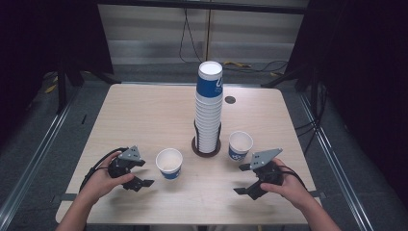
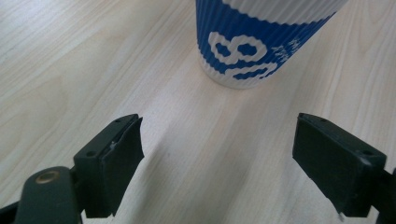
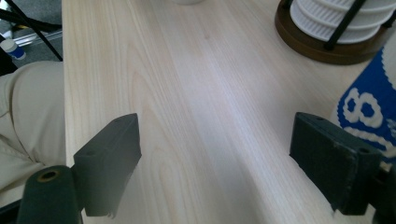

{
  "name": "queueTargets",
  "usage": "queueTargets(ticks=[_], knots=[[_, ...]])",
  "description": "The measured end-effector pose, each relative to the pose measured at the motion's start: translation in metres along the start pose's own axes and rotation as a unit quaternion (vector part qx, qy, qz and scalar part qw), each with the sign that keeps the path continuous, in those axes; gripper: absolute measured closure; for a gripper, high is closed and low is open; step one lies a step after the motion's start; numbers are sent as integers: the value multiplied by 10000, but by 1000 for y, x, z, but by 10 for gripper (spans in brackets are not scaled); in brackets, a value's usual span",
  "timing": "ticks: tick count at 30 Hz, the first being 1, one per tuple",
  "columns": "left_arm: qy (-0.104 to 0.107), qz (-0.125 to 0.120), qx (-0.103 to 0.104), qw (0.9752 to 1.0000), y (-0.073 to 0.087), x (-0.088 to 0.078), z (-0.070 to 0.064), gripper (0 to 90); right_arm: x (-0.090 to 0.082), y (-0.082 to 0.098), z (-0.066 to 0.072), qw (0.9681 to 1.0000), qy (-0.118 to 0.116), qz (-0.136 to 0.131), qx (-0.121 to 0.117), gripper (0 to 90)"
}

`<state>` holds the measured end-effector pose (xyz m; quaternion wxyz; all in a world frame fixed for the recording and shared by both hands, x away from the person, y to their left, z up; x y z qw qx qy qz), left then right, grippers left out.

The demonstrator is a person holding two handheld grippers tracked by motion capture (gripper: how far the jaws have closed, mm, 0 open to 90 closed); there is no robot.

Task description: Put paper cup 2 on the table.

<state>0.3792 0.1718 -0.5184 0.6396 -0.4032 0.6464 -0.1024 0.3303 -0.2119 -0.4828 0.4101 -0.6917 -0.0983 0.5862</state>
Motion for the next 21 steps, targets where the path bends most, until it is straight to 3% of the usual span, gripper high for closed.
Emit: queueTargets(ticks=[8, 12, 21], knots=[[-85, -69, -112, 9999, 7, -6, 5, 159, -7, 20, -9, 9996, 215, -15, 167, 157], [-25, -150, -131, 9998, 13, -6, 6, 159, -10, 30, -14, 9988, 283, -110, 373, 157], [-173, -185, -216, 9994, 22, -9, 12, 161, -13, 53, -26, 9969, 573, 34, 543, 158]])
Point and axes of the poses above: each handheld gripper's, and its own axes: x roughly forward along the jaws, y roughly out of its underside, z roughly to its left, the point moved 5 cm from there along x, roughly forward along the jaws, and after that the axes turned 4 degrees about y, right-handed, at the moved point
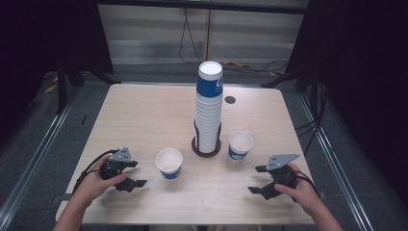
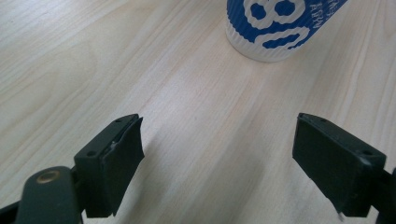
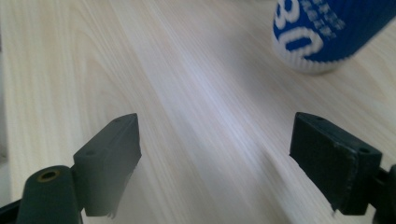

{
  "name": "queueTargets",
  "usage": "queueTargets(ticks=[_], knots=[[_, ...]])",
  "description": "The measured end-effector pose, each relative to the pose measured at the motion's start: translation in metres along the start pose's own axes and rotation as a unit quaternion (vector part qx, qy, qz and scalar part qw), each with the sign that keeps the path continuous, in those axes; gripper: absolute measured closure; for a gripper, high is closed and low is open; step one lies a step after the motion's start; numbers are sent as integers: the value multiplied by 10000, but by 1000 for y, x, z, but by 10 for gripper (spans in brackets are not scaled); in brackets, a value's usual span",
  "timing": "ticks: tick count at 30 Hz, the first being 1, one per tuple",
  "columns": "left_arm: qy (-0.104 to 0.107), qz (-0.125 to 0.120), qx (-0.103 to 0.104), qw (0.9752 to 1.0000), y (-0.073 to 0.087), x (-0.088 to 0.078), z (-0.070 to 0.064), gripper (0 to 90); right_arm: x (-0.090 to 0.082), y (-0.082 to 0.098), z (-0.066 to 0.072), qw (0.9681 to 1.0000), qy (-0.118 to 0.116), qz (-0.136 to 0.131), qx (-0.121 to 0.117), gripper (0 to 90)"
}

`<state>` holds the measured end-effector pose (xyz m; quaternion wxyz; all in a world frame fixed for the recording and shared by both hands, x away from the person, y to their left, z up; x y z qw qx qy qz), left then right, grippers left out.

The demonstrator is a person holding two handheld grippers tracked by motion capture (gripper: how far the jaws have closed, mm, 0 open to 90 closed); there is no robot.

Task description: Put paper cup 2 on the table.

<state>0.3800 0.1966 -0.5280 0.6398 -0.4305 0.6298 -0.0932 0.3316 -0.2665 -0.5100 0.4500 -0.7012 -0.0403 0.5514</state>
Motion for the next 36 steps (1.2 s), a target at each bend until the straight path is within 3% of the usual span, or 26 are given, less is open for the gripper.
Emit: queueTargets(ticks=[12, 19, 30, 36], knots=[[-128, -75, -106, 9998, 11, -8, 5, 160, -12, 12, -18, 9986, 331, -243, 319, 157], [-247, -46, -102, 9996, 17, -9, 8, 161, -11, 25, -27, 9973, 521, -202, 481, 157], [-486, 77, 102, 9987, 26, -7, 13, 160, -8, 36, -37, 9949, 825, -222, 531, 157], [-541, -147, 41, 9984, 29, -7, 16, 139, -3, 37, -40, 9937, 977, -216, 502, 156]])
Point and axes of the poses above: each handheld gripper's, and its own axes: x roughly forward along the jaws, y roughly out of its underside, z roughly to its left, the point moved 5 cm from there along x, roughly forward along the jaws, and after that the axes turned 4 degrees about y, right-handed, at the moved point
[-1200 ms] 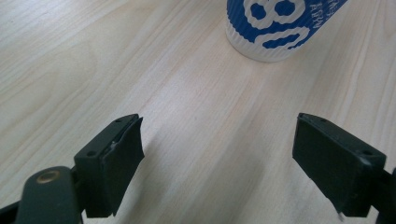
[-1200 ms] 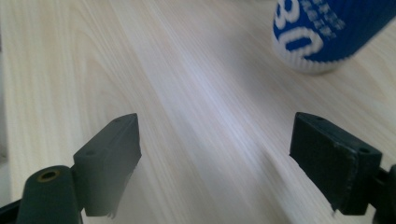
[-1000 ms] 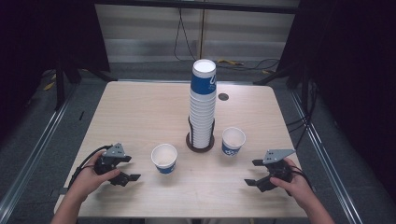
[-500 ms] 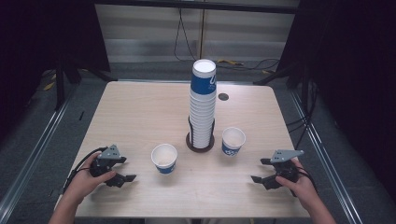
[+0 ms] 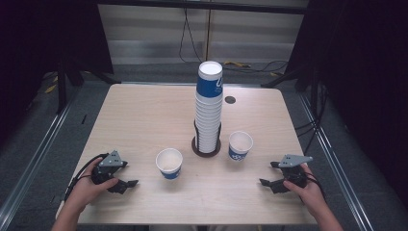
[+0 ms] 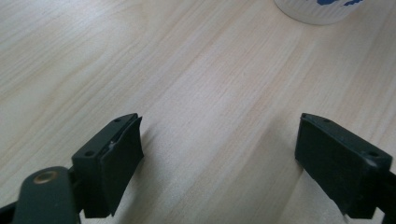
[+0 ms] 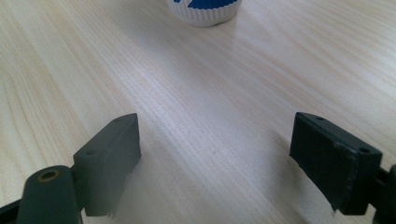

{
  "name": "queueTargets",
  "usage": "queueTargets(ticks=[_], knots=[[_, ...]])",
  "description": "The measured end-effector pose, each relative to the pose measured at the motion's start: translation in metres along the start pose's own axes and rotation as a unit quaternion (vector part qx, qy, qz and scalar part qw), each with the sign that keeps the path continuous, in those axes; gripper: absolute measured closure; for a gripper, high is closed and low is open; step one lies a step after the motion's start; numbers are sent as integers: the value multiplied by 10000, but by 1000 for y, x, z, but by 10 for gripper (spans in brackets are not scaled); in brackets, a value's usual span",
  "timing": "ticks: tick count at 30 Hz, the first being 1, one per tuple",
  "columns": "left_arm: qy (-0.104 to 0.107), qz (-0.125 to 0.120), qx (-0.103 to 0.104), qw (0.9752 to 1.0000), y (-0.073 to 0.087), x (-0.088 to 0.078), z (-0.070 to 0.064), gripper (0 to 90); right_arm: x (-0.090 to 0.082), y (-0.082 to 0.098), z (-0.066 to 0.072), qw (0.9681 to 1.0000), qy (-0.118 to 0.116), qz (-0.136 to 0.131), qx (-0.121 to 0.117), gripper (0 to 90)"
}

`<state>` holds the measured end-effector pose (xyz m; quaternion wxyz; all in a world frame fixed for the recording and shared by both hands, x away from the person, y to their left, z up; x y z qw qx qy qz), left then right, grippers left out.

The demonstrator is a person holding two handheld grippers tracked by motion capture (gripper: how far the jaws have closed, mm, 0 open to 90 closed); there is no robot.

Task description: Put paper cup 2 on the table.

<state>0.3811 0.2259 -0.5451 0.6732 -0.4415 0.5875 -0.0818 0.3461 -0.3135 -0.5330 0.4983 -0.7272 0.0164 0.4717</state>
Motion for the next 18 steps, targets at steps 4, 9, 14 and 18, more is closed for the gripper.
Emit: queueTargets(ticks=[4, 9, 14, 18], knots=[[-86, -70, -60, 9999, 2, 2, 2, 77, 2, 1, -1, 10000, -41, -24, -1, 135], [-132, -214, -131, 9996, 4, 5, 5, 0, 3, 1, -1, 10000, -44, 5, 38, 123], [-139, -207, -137, 9996, 4, 5, 5, 0, 3, 1, -1, 10000, -37, 8, 43, 120], [-142, -218, -139, 9996, 4, 5, 5, 0, 3, 1, -1, 10000, -35, 9, 45, 119]])
Point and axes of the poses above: each handheld gripper's, and its own axes: x roughly forward along the jaws, y roughly out of its underside, z roughly to its left, the point moved 5 cm from there along x, roughly forward along the jaws, and after that the axes turned 4 degrees about y, right-handed, at the moved point
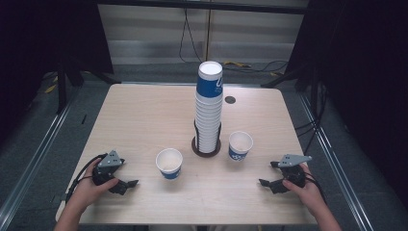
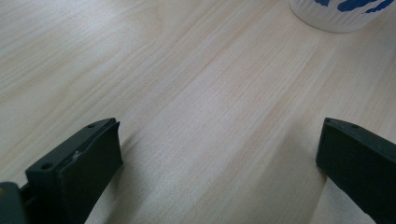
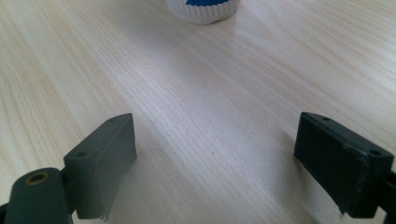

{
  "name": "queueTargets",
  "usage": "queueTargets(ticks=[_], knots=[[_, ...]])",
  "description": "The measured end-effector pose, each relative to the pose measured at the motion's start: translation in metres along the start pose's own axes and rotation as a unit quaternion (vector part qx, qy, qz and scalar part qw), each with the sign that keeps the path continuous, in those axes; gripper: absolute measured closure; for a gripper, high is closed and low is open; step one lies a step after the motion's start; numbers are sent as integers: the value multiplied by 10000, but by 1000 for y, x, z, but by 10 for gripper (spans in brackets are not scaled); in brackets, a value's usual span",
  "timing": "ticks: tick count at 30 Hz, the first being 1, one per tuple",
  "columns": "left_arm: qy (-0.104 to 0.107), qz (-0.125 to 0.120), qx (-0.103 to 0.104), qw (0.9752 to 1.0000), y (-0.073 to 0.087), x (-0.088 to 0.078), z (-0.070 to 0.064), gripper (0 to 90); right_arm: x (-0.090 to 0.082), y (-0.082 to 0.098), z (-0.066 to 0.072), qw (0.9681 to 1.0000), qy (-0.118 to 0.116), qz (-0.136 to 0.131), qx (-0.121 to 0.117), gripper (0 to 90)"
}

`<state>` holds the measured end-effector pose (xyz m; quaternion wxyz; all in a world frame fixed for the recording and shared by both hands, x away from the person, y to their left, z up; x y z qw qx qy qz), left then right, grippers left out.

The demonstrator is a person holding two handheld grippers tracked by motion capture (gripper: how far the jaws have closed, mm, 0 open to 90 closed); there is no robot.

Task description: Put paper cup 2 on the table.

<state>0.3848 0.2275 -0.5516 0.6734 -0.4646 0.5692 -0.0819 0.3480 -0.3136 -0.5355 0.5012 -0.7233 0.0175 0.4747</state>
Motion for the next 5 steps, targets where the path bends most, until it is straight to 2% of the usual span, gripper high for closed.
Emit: queueTargets(ticks=[5], knots=[[4, 0, -1, 10000, 0, 0, 0, 0, 0, 0, 0, 10000, 1, 0, -1, 119]])
Point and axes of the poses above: each handheld gripper's, and its own axes: x roughly forward along the jaws, y roughly out of its underside, z roughly to its left, the point moved 5 cm from there along x, roughly forward along the jaws, and after that the axes turned 4 degrees about y, right-handed, at the moved point
